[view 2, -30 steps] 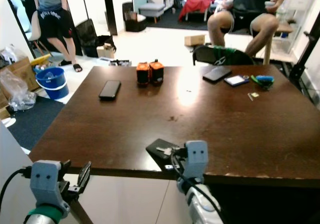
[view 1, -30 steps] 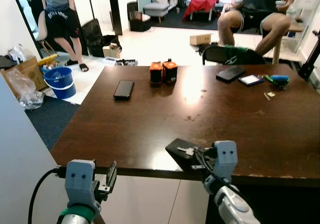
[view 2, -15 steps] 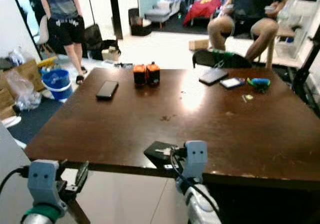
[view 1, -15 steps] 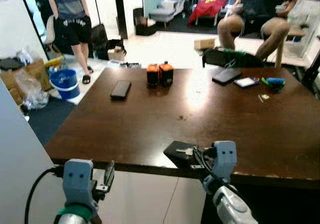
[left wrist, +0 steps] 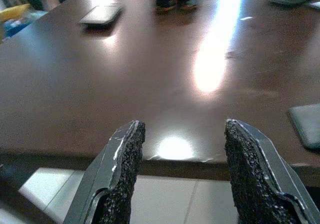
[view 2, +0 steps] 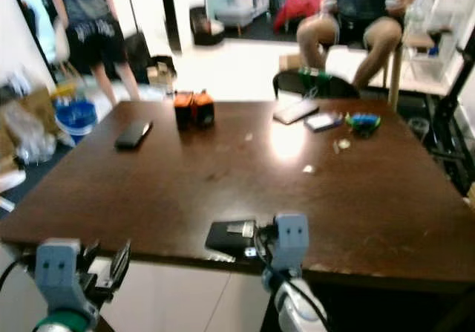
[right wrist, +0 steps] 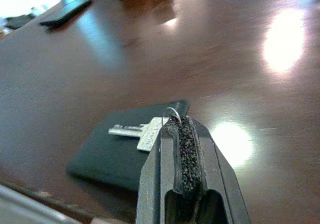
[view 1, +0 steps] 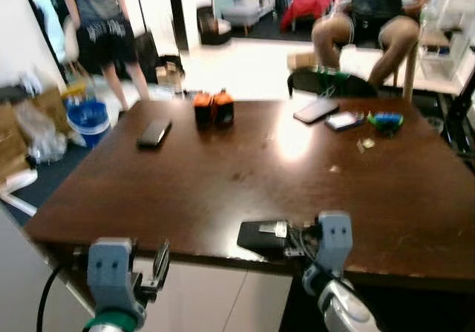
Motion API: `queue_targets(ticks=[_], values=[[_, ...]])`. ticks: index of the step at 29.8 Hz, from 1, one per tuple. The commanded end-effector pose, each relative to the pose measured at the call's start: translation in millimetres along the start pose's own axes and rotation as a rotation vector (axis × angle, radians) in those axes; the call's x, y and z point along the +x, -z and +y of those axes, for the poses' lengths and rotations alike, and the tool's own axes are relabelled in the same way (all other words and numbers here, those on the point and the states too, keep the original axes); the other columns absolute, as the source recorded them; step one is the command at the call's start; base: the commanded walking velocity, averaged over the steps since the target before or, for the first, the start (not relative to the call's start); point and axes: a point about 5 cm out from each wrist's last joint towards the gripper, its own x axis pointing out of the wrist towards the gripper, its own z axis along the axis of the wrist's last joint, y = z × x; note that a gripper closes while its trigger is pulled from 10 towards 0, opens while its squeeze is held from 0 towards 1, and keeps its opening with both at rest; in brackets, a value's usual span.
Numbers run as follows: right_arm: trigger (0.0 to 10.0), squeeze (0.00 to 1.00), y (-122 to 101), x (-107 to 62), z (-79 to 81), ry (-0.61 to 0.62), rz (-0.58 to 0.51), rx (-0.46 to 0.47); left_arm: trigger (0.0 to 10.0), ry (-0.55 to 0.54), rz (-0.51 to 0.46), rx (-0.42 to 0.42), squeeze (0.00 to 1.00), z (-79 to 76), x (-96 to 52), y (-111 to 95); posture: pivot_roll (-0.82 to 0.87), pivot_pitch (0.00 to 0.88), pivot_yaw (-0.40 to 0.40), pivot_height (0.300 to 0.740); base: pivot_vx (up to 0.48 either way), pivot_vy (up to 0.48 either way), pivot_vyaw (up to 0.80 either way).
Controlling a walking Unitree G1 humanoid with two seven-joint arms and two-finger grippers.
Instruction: Hang keys on a hook
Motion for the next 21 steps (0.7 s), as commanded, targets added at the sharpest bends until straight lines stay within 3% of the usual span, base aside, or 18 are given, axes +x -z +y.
queue_targets(ticks=[1, 3, 19, 21], values=[[10.0, 0.00, 5.0, -0.3, 7.3, -0.015, 0.018, 0.014, 10.0, -0.021, 0.007, 0.005, 0.00, 7.7, -2.7, 0.5, -0.16, 0.014, 0.141, 0.740, 0.000, 0.480, 0.00], [10.0, 0.00, 5.0, -0.4, 7.5, -0.015, 0.018, 0.015, 10.0, -0.018, -0.001, 0.008, 0.00, 7.8, -2.6, -0.3, -0.16, 0.014, 0.141, 0.740, 0.000, 0.379, 0.00], [10.0, 0.00, 5.0, -0.4, 5.9, 0.000, 0.019, 0.019, 10.0, -0.033, 0.004, 0.040, 0.00, 10.7, -3.7, 0.9, -0.16, 0.018, 0.144, 0.740, 0.000, 0.000, 0.00], [10.0, 0.00, 3.6, 0.4, 6.1, -0.001, 0.017, -0.015, 10.0, -0.038, 0.008, 0.043, 0.00, 11.4, -4.0, 1.4, -0.16, 0.023, 0.145, 0.740, 0.000, 0.000, 0.00]])
